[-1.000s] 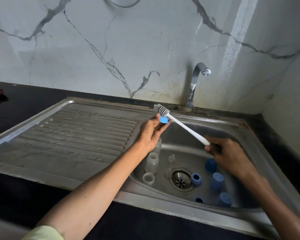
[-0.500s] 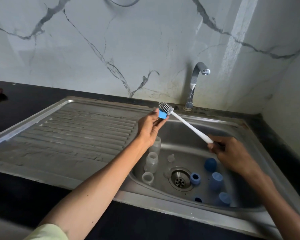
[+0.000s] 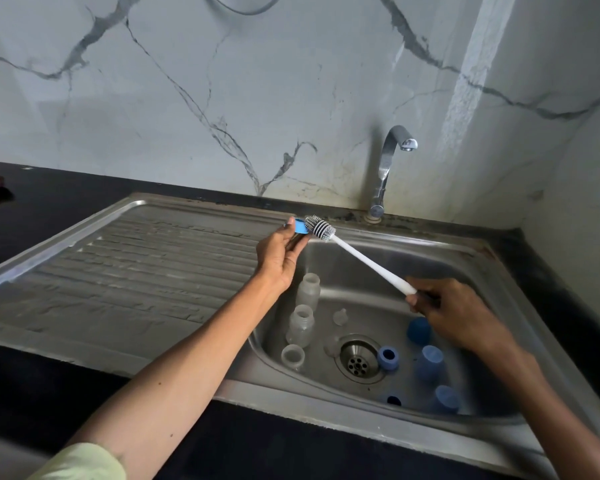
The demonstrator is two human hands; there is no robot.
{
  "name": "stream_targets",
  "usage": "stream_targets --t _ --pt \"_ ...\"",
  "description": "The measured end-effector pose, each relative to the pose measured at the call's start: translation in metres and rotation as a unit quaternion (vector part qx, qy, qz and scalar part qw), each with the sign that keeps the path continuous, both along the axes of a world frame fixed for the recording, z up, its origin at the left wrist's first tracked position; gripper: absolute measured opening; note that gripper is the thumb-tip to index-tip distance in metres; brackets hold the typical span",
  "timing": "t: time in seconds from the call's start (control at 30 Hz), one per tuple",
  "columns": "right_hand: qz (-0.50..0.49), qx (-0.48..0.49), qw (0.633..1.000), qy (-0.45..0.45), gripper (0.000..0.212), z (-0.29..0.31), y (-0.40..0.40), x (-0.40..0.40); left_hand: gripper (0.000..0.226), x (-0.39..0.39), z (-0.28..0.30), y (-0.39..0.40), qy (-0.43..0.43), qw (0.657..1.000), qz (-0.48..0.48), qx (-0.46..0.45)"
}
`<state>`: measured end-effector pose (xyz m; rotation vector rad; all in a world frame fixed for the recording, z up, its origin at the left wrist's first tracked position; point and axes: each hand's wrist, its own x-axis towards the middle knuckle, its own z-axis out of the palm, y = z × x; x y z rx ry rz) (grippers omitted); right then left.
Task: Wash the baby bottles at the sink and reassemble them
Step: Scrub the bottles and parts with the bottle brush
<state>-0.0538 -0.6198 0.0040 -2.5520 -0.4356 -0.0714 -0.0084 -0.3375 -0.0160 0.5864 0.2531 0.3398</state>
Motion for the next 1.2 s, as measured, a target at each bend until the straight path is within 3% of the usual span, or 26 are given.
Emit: stream_targets --t 0.23,0.4,0.6,0.83,0.97,1.2 --pt "-0.019 0.007 1.0 -0.002 0.032 0.0 0.0 0.001 0.011 -0.008 0.003 -0.022 -0.023 0.997 -0.066 0.024" --pt "-0.004 0.001 1.0 0.005 0.038 0.0 0.001 -0.001 0.005 -0.003 0.002 -0.008 -0.018 1.0 -0.011 0.008" --pt "-0.015 -0.001 1.0 -0.001 0.029 0.002 -0.004 0.001 0.009 -0.005 0.0 -0.02 -0.03 0.994 -0.06 0.088" --pt "0.016 -0.024 0.999 0.014 0.038 0.001 -0.003 0.002 0.011 0.004 -0.001 -0.006 -0.011 0.998 0.025 0.057" --pt "0.012 -0.011 1.0 0.011 0.039 0.002 -0.003 0.001 0.011 -0.001 -0.001 -0.005 -0.02 0.998 -0.017 0.051" --pt "-0.027 -0.006 0.999 0.017 0.037 0.006 -0.015 0.009 0.018 -0.009 0.003 -0.027 -0.017 0.985 -0.075 0.155"
